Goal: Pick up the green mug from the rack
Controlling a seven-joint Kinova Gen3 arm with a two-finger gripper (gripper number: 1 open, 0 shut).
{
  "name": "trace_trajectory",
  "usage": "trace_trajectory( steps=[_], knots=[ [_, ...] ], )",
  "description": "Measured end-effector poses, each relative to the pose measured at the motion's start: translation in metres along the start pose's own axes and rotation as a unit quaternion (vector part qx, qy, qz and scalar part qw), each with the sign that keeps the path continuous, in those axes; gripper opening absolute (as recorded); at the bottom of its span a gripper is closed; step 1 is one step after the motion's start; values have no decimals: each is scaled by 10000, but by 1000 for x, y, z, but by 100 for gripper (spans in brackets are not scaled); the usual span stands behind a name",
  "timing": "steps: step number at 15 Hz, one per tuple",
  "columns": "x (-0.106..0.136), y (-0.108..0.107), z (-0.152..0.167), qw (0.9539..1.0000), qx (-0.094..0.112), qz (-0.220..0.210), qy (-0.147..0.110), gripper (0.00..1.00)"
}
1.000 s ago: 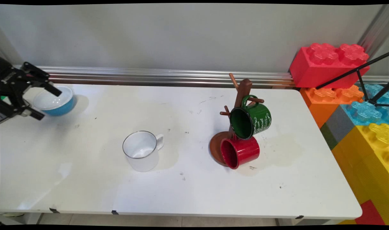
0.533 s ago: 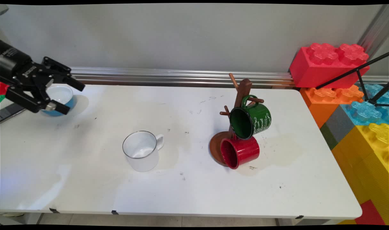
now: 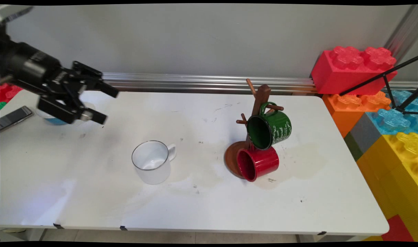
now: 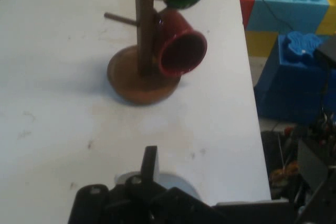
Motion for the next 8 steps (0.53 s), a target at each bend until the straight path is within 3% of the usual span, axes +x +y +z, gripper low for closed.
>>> trace_trajectory(
  steps=[8],
  knots=[
    [55, 38, 99, 9999, 84, -66, 52, 100]
  ],
)
